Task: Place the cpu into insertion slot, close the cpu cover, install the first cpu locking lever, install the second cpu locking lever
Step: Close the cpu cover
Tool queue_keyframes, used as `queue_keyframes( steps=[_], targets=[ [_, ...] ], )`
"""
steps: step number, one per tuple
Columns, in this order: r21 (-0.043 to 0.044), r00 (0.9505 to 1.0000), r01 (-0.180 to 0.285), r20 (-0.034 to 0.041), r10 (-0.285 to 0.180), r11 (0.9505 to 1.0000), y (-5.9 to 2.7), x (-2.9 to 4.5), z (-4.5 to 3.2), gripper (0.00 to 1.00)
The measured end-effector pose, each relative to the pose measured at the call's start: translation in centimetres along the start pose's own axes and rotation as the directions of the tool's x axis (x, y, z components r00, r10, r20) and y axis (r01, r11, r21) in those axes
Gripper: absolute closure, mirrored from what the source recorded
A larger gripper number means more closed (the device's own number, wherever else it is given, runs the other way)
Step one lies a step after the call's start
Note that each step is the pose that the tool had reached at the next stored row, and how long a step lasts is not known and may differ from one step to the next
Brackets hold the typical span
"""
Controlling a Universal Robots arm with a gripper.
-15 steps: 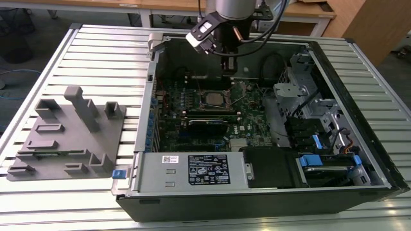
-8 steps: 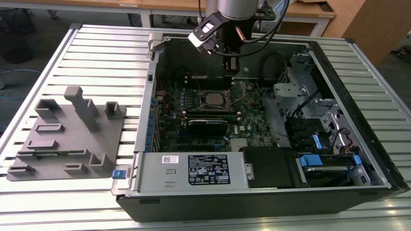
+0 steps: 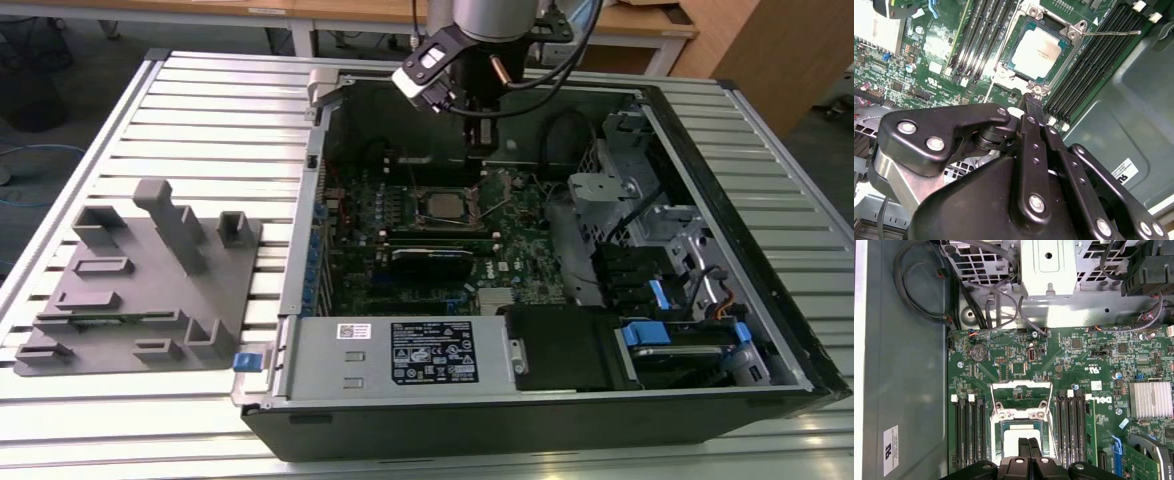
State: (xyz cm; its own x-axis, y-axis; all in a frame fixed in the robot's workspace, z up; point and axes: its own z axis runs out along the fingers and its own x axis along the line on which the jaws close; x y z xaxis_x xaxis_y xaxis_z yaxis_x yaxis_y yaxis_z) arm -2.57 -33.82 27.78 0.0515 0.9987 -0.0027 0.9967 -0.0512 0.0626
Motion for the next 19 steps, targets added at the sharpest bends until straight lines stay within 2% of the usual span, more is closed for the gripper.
queue_keyframes(
  steps=[9,19],
  targets=[
    [0.0000,1.0000,0.000,0.0001,0.000,1.0000,0.87,0.04,0.05,0.89],
    [0.0000,1.0000,0.000,0.0001,0.000,1.0000,2.45,0.12,0.15,0.89]
  ],
)
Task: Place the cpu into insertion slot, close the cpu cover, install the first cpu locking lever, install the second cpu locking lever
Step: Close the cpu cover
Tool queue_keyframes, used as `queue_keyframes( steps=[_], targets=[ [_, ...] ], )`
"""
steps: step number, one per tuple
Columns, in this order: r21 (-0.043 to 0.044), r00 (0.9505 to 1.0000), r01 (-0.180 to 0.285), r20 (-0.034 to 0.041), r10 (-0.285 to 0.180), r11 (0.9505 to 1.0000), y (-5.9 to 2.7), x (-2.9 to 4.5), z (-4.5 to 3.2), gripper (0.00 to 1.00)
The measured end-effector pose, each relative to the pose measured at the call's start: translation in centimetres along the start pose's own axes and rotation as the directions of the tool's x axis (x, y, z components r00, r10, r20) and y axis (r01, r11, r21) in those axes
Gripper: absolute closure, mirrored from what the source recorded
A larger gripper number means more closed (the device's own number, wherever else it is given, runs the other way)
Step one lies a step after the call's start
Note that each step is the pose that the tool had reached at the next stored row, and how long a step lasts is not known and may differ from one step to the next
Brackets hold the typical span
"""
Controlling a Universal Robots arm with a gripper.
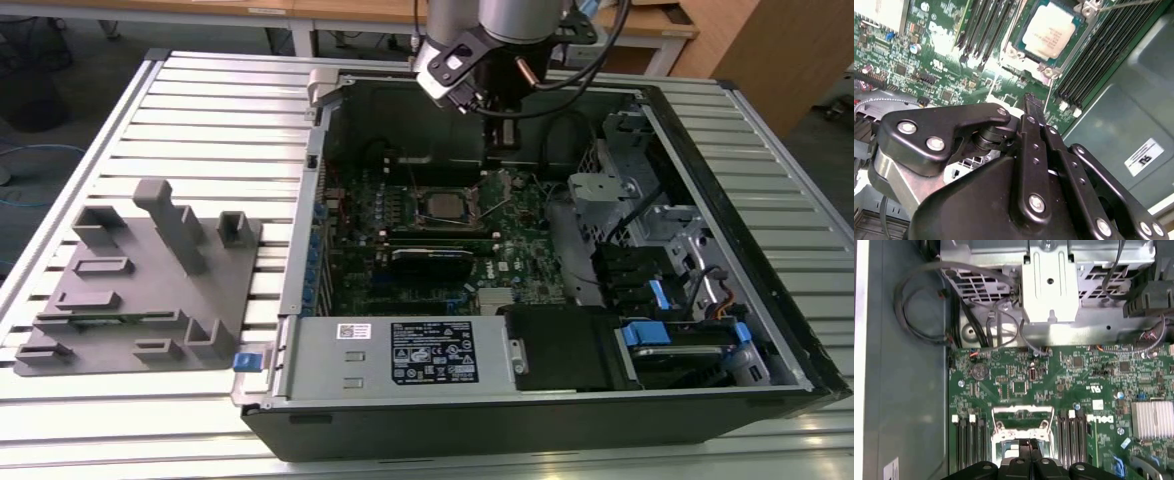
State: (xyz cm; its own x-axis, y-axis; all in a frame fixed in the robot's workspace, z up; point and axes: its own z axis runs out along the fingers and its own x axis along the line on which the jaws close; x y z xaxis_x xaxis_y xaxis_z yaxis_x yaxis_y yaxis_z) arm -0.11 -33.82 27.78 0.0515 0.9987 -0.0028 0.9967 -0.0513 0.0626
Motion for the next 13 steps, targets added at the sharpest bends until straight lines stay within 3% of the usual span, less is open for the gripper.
queue_keyframes(
  steps=[7,13],
  targets=[
    [0.0001,1.0000,0.000,0.0002,0.000,1.0000,1.43,0.07,0.09,0.89],
    [0.0000,1.0000,0.000,-0.0001,0.000,1.0000,3.15,0.14,0.22,0.89]
  ],
)
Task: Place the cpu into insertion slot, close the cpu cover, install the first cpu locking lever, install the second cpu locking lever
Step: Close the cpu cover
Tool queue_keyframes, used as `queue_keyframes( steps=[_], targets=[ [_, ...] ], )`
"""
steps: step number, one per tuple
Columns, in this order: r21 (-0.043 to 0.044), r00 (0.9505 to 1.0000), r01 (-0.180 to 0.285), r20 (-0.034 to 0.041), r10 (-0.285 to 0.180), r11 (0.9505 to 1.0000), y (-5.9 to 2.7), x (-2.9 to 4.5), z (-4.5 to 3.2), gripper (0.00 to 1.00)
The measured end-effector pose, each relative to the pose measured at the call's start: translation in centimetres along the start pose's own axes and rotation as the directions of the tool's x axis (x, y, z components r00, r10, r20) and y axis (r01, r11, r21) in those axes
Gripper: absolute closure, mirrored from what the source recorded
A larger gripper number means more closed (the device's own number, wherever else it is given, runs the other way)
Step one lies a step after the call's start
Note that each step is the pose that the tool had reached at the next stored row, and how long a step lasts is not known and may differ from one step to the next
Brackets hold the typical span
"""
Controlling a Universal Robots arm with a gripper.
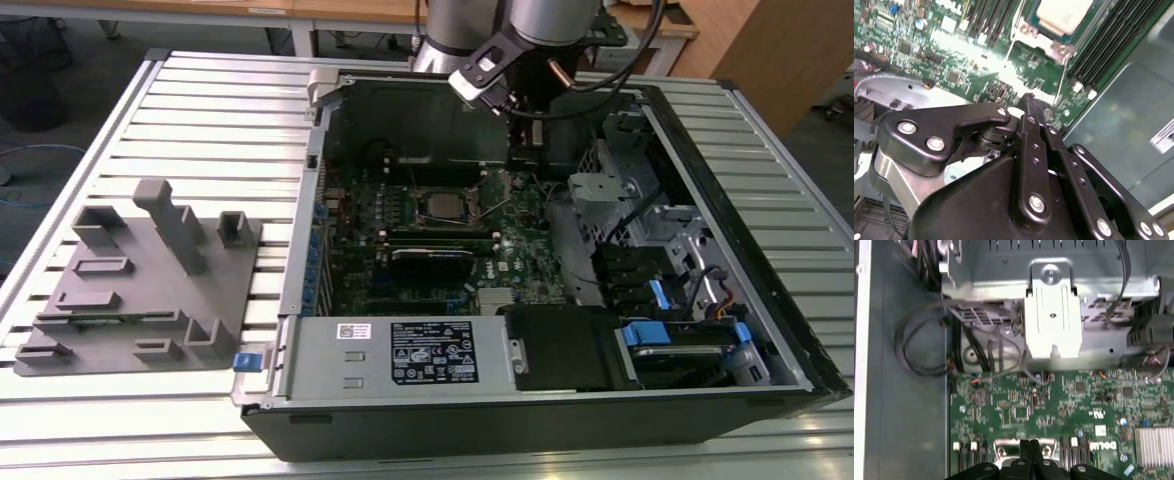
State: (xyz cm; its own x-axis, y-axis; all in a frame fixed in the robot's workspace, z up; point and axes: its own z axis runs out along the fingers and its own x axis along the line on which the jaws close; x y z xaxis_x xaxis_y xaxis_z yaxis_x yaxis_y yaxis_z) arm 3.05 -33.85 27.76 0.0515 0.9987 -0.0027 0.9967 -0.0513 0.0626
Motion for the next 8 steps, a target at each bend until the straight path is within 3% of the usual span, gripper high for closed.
queue_keyframes(
  steps=[5,8],
  targets=[
    [0.0000,1.0000,0.000,-0.0001,0.000,1.0000,1.33,0.06,0.10,0.89],
    [0.0001,1.0000,0.000,0.0002,0.000,1.0000,1.37,0.06,0.09,0.89]
  ],
)
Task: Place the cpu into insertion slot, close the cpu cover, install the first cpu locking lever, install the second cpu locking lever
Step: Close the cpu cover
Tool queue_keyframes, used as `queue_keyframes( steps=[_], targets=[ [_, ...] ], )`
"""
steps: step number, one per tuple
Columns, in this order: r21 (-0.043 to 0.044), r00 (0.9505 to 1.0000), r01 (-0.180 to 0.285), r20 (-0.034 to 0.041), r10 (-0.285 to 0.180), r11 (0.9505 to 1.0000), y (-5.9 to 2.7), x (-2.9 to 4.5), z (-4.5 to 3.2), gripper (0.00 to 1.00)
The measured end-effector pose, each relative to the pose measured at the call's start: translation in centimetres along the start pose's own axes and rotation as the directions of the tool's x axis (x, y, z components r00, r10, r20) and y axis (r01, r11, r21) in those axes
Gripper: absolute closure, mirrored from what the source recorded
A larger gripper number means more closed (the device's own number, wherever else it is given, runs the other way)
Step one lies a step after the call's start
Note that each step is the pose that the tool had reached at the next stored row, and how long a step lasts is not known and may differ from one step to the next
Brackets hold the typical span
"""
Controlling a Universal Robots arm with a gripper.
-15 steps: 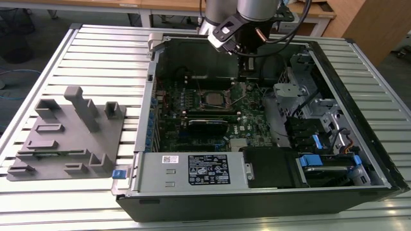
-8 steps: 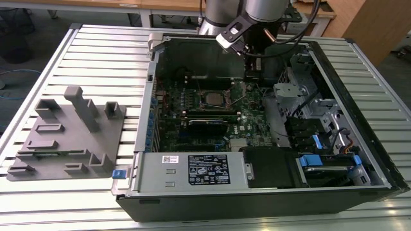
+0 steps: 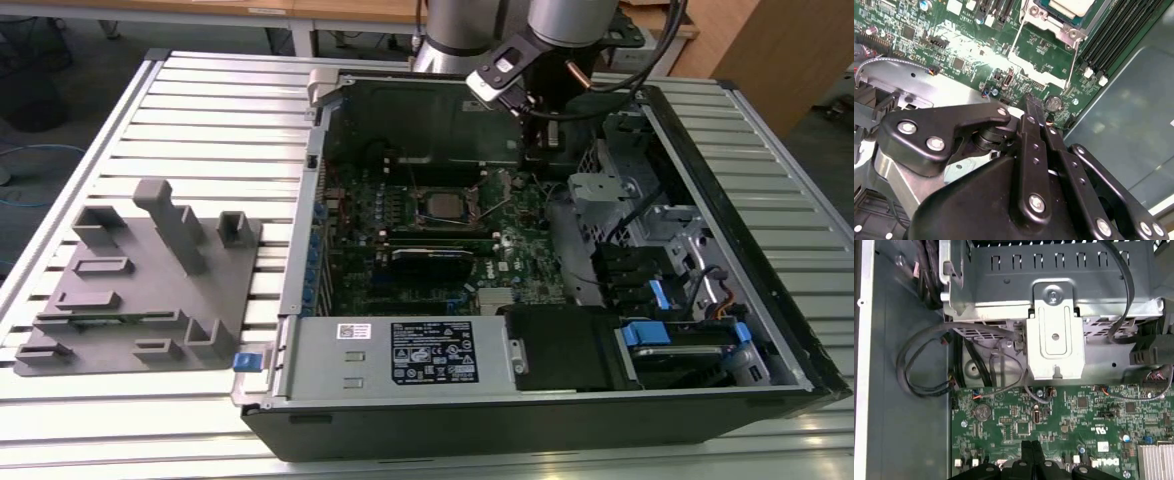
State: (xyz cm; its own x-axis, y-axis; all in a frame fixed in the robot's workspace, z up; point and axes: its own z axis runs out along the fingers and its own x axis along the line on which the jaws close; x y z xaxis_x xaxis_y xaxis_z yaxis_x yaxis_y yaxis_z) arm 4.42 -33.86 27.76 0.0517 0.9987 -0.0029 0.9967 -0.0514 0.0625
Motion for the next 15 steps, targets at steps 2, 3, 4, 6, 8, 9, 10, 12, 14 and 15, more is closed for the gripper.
queue_keyframes(
  steps=[2,3,4,6,8,9,10,12,14,15],
  targets=[
    [0.0000,1.0000,0.000,-0.0001,0.000,1.0000,0.01,0.00,0.00,0.89],
    [0.0000,1.0000,0.000,-0.0001,0.000,1.0000,0.01,0.00,0.00,0.89],
    [0.0000,1.0000,0.000,-0.0001,0.000,1.0000,0.01,0.00,0.02,0.89],
    [0.0000,1.0000,0.000,-0.0003,0.000,1.0000,0.00,0.00,0.16,0.89],
    [0.0000,1.0000,0.000,-0.0001,0.000,1.0000,-0.01,0.00,0.35,0.89],
    [0.0000,1.0000,0.000,-0.0002,0.000,1.0000,-0.02,0.00,0.42,0.89],
    [0.0000,1.0000,0.000,0.0000,0.000,1.0000,-0.02,0.00,0.44,0.89],
    [0.0001,1.0000,0.000,0.0002,0.000,1.0000,-0.02,0.00,0.44,0.89],
    [0.0000,1.0000,0.000,-0.0001,0.000,1.0000,-0.03,0.00,0.58,0.89],
    [0.0000,1.0000,0.000,-0.0001,0.000,1.0000,-0.03,0.00,0.58,0.89]
  ],
)
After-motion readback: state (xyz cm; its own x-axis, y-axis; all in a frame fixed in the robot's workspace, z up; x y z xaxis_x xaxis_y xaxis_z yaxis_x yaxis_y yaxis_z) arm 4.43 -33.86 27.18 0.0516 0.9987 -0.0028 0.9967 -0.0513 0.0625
